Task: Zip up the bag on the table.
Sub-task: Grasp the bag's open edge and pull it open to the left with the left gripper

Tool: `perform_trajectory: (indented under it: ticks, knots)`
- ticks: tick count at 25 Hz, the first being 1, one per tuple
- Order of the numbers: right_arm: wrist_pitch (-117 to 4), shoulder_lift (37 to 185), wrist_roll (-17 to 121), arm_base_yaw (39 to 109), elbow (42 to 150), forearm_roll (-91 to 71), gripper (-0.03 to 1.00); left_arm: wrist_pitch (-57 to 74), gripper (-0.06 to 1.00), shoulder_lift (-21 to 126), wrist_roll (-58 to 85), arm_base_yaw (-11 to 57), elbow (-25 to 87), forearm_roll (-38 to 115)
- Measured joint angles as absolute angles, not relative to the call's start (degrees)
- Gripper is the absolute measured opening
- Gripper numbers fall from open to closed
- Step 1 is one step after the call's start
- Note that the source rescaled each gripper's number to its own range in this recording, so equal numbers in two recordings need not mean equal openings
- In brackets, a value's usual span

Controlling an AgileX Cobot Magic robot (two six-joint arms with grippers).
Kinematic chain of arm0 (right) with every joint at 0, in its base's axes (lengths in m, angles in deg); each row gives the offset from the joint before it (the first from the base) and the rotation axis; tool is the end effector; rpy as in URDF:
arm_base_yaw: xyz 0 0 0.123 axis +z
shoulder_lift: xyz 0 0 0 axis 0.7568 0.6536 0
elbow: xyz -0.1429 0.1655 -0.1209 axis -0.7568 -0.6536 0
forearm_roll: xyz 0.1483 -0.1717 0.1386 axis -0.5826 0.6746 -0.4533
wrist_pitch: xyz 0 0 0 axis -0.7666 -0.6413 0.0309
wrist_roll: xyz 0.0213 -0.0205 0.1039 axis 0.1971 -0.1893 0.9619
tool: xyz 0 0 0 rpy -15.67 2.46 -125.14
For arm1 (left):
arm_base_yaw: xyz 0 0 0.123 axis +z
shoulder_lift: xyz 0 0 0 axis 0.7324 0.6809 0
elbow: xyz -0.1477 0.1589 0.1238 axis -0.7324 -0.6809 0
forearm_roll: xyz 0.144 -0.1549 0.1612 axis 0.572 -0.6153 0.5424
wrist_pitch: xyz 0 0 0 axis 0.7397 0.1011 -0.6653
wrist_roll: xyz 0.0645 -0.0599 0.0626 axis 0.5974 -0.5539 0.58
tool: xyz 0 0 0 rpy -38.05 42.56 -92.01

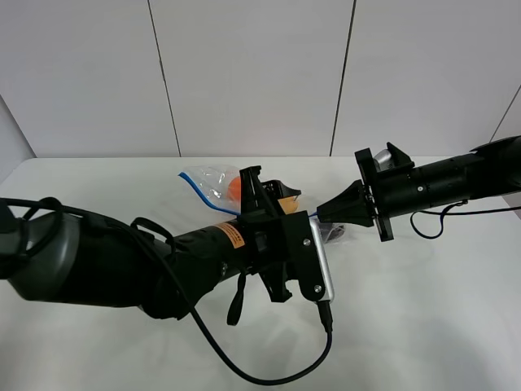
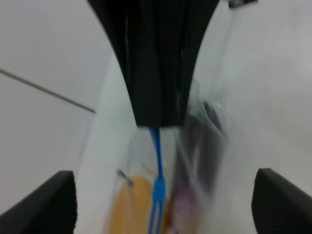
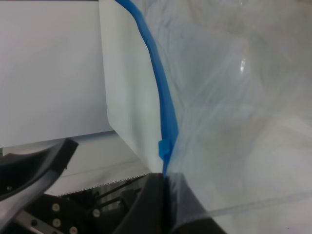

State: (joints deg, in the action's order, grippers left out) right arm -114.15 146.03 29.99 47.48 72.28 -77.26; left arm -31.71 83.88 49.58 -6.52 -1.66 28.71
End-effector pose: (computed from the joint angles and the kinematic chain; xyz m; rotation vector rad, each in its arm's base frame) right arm 0.3236 0.0865 0.1182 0.1316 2.5913 1.5991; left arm 0.2438 -0.2878 0.1194 1.3962 1.2840 0.1953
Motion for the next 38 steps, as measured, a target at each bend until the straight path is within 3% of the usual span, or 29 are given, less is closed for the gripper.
perform_trajectory:
  ticks: [6, 18, 26, 32, 38]
  knots:
    - [-114.20, 146.03, 30.18, 47.48, 72.28, -77.37, 0.00, -40.61, 0.75, 89.35, 47.15, -6.43, -1.60, 31.47]
    - [-114.25, 146.03, 30.18, 47.48, 72.28, -77.37, 0.00, -44.26, 0.68, 90.75, 47.02, -4.27, -1.58, 31.82]
    - [-114.31, 146.03, 30.18, 47.48, 72.28, -77.37, 0.00, -44.26, 0.44, 90.75, 46.97, -4.27, -1.58, 34.06]
    - [-114.31, 146.03, 30.18, 47.48, 72.28, -77.37, 0.00, -43.37, 0.38, 90.75, 46.57, -4.27, -1.58, 34.91]
    - [-114.31, 146.03, 30.18, 47.48, 72.28, -77.37, 0.00, -40.81, 0.21, 90.75, 46.35, -4.27, -1.58, 37.36]
